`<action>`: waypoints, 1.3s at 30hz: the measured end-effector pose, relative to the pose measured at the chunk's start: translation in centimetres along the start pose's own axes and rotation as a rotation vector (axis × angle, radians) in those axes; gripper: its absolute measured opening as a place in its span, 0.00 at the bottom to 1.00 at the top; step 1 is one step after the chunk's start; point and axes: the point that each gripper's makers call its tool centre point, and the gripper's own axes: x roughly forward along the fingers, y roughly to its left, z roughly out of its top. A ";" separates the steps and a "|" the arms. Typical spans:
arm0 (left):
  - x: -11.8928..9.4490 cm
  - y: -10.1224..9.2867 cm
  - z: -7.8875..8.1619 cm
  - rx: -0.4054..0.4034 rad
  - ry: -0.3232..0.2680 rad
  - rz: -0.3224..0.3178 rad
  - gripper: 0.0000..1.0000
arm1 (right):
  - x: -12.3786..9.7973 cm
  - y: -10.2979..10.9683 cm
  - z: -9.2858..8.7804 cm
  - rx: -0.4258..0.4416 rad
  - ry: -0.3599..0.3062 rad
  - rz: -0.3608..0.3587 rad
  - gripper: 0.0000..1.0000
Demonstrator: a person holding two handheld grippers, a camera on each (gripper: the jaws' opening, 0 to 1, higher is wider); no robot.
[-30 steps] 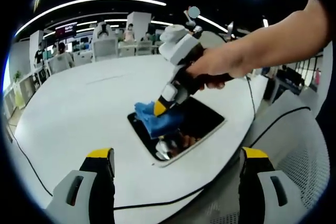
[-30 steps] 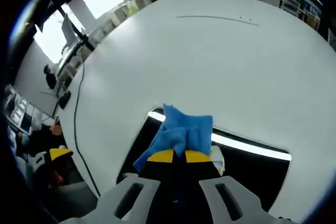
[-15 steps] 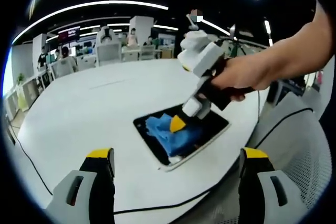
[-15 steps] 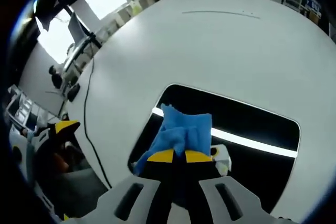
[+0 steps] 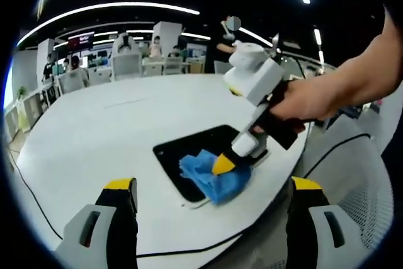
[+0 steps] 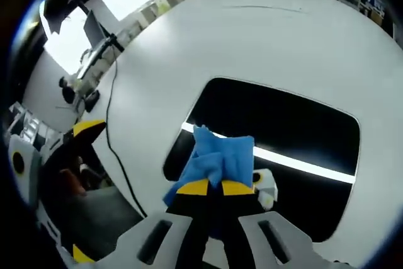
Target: Wipe the mirror surface with the cleaning cloth until all visible marks leave the cleaned area.
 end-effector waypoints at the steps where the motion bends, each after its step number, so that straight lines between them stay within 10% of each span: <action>1: 0.0 -0.1 0.0 -0.011 0.001 -0.006 0.99 | 0.0 0.0 0.0 0.008 0.005 -0.002 0.00; 39: 0.2 -0.3 -1.6 -0.033 0.091 -0.008 0.99 | -0.8 -0.7 -1.3 -0.030 0.022 0.042 0.00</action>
